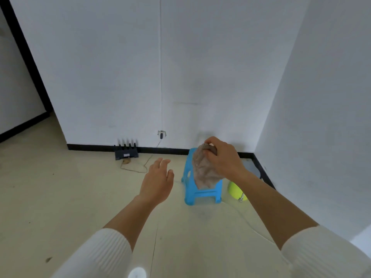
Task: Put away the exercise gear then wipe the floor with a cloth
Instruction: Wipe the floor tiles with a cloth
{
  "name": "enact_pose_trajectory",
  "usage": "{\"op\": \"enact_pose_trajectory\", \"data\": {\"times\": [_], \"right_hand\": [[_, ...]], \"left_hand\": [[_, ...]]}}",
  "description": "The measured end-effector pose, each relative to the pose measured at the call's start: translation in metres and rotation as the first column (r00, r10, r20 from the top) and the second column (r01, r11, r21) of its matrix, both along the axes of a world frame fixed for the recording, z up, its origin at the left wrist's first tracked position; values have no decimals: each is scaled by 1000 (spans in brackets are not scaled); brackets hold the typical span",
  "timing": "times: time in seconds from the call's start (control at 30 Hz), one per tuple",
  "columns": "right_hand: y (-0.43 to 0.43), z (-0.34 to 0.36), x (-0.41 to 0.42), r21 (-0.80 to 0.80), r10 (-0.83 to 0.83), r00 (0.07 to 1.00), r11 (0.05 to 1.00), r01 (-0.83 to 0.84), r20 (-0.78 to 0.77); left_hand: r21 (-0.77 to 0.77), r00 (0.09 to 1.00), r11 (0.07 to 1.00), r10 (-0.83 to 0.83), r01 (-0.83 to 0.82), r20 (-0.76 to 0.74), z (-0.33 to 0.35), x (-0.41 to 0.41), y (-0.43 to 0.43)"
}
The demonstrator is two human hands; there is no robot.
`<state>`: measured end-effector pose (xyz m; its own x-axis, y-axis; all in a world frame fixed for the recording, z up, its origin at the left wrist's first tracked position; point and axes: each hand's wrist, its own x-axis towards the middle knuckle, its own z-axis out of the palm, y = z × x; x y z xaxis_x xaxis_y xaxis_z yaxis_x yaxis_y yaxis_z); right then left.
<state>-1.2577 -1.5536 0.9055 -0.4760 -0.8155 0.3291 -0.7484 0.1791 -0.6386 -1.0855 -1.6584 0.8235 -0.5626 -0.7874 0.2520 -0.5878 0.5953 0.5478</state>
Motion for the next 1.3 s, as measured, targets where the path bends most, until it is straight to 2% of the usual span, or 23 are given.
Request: {"op": "enact_pose_trajectory", "data": {"times": [0.2, 0.4, 0.57, 0.8, 0.97, 1.13, 1.3], "right_hand": [[-118, -38, -154, 47, -186, 980, 982, 183, 75], [-232, -85, -320, 200, -238, 951, 960, 198, 200], [-320, -127, -422, 307, -299, 914, 928, 212, 272], [-435, -218, -509, 483, -369, 878, 854, 192, 305], [-505, -308, -545, 553, -436, 825, 812, 187, 360], [-555, -386, -565, 577, -461, 745, 807, 127, 481], [-582, -449, -590, 580, -513, 635, 805, 122, 578]], "left_hand": [[43, 997, 997, -66, 64, 43, -35, -153, -117], [184, 992, 982, -62, 42, 109, -75, -309, -231], [267, 985, 963, -66, 22, 157, -112, -398, -308], [379, 970, 925, -75, -19, 231, -181, -494, -424], [481, 930, 877, -170, -8, 326, -252, -551, -488], [547, 886, 836, -213, -54, 413, -326, -584, -527], [530, 923, 845, -147, -69, 356, -378, -607, -541]]}}
